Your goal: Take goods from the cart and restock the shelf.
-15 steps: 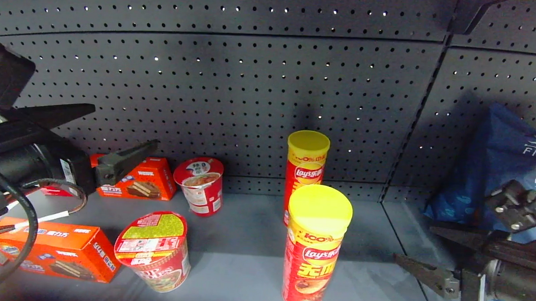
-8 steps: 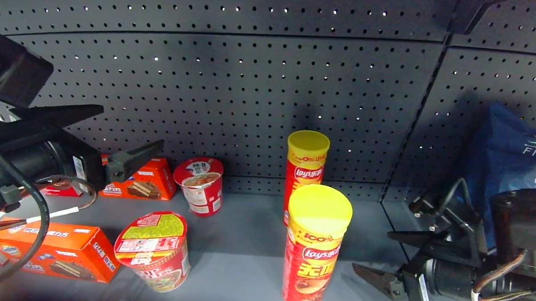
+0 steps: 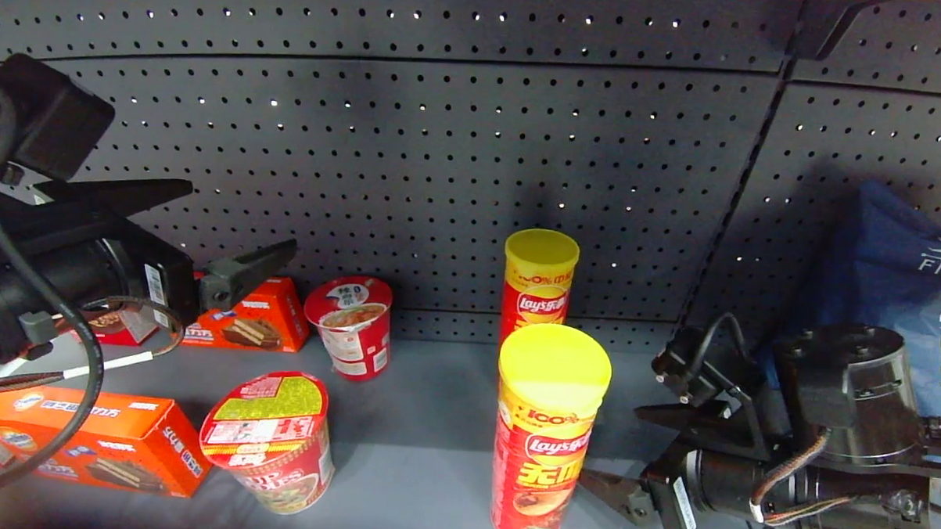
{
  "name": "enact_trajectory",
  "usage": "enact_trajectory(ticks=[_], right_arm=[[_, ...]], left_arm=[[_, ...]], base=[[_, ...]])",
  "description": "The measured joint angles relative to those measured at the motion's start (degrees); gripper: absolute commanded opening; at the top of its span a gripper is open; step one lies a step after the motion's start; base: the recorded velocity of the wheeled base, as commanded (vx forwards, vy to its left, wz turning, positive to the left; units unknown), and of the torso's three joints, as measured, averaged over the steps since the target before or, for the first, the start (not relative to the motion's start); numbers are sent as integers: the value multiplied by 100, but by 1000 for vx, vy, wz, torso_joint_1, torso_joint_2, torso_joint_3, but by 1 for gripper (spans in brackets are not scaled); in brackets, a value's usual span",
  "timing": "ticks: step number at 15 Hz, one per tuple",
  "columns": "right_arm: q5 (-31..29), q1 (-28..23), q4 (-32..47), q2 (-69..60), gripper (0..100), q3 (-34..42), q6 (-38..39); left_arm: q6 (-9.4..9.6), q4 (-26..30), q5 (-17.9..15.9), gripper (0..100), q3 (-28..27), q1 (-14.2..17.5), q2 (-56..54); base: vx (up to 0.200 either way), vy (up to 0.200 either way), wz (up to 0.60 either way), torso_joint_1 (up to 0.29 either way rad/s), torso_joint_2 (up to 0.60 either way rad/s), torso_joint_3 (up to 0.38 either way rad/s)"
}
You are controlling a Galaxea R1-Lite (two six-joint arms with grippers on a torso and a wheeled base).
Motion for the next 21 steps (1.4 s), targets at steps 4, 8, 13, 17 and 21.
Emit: enact_trajectory(ticks=[4, 8, 13, 17, 21], right_arm=[[0, 96, -105, 141, 100, -46, 0], [0, 113, -154, 207, 100, -50, 0], [-72, -837, -299, 395, 100, -651, 0], [-145, -1211, -414, 880, 100, -1224, 0], [-149, -1235, -488, 1409, 100, -1715, 2]], left_arm=[[0, -1, 0, 100, 35, 0, 6], [-2, -4, 0, 100, 68, 7, 2], [-2, -4, 0, 100, 104, 5, 0], [-2, -1, -2, 100, 112, 5, 0], [-5, 11, 9, 100, 132, 11, -16]], base=[[0, 0, 0, 0, 0, 0], [0, 0, 0, 0, 0, 0], [0, 0, 0, 0, 0, 0], [0, 0, 0, 0, 0, 0], [0, 0, 0, 0, 0, 0]])
